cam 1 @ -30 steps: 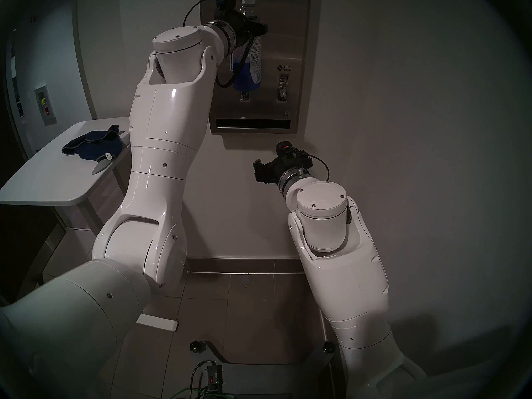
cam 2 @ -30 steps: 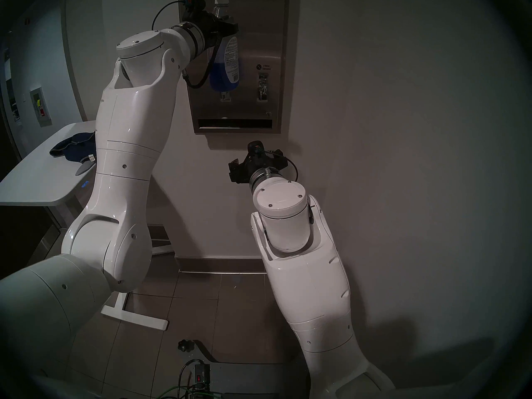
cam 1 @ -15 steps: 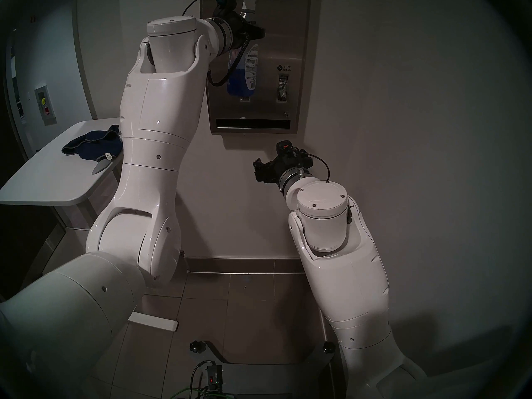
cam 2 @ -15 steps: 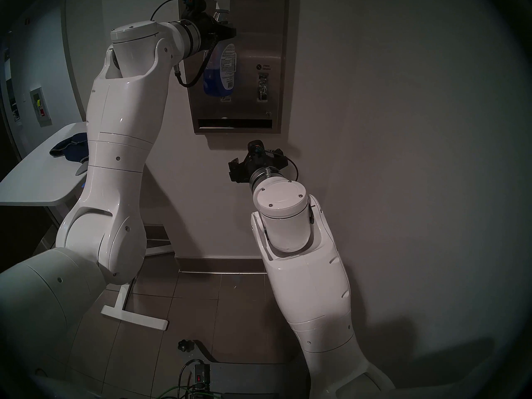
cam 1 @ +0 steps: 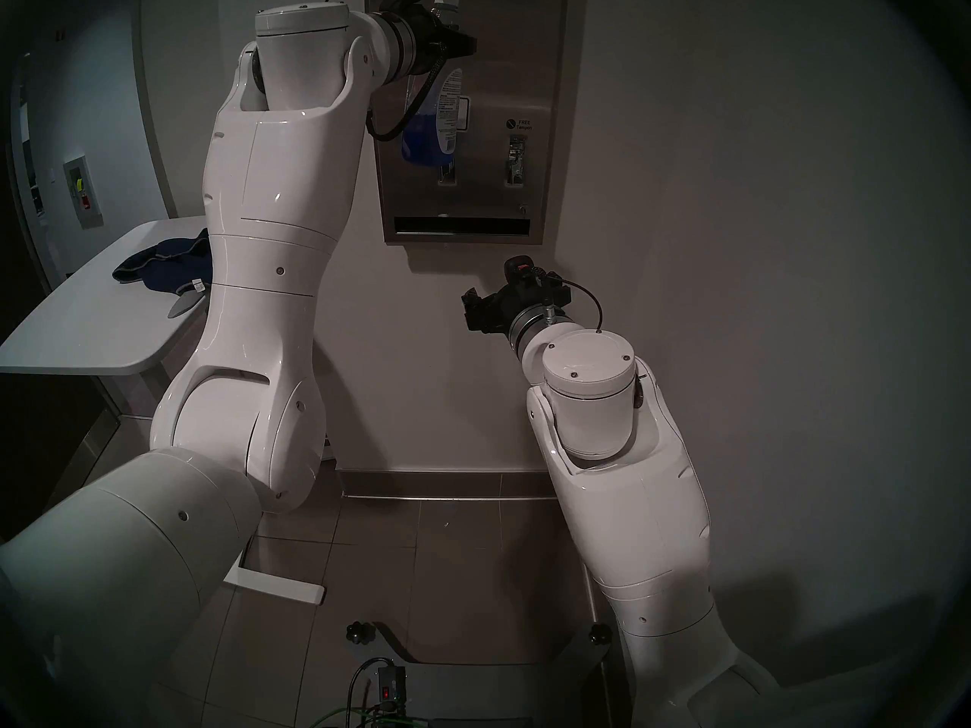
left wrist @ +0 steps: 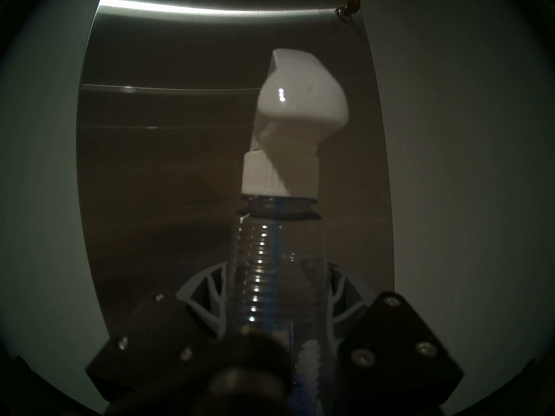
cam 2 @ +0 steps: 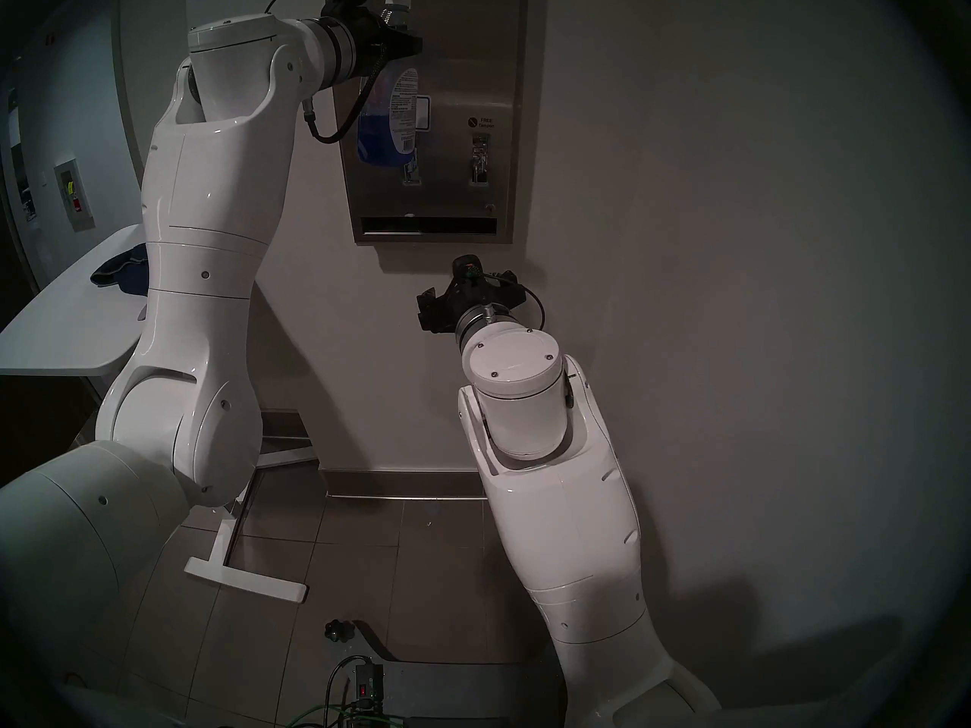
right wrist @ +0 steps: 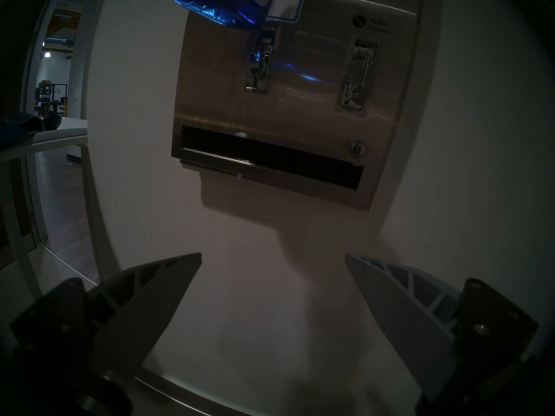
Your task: Pick up the cleaner bottle and spray the cleaner onto the surface
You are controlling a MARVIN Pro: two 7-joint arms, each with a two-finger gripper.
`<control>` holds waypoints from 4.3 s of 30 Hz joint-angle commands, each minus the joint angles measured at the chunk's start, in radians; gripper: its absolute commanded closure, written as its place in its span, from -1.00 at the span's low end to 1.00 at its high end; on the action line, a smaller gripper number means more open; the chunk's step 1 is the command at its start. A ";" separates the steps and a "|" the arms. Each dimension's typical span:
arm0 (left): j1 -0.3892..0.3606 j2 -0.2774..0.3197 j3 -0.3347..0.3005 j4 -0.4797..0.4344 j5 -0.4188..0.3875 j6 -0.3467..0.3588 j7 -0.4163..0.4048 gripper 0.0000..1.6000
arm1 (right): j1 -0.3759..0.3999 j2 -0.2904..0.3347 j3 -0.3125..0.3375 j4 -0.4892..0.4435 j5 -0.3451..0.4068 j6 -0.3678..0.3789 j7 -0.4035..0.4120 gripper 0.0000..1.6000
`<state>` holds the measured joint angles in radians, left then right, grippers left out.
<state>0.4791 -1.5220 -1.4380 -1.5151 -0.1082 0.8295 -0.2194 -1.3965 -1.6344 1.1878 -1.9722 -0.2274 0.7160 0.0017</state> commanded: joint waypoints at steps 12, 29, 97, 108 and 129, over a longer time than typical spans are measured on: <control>-0.080 -0.012 -0.021 -0.181 0.020 0.130 0.031 1.00 | 0.025 -0.001 0.002 -0.040 -0.001 -0.008 0.004 -1.00; -0.007 -0.043 -0.041 -0.303 0.028 0.130 0.091 1.00 | 0.025 0.002 0.002 -0.044 0.000 -0.006 0.009 -1.00; 0.030 -0.051 -0.036 -0.313 -0.022 0.130 0.167 1.00 | 0.410 -0.045 0.174 -0.192 -0.135 -0.056 0.176 -1.00; 0.035 -0.052 -0.036 -0.314 -0.032 0.130 0.180 1.00 | 0.519 -0.091 0.164 -0.140 -0.130 -0.066 0.236 -1.00; 0.030 -0.049 -0.034 -0.318 -0.046 0.130 0.190 1.00 | 0.635 -0.167 0.213 -0.014 -0.142 -0.092 0.303 -1.00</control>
<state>0.5715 -1.5717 -1.4741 -1.7947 -0.1554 0.9655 -0.0272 -0.8603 -1.7691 1.3896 -1.9940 -0.3638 0.6440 0.2957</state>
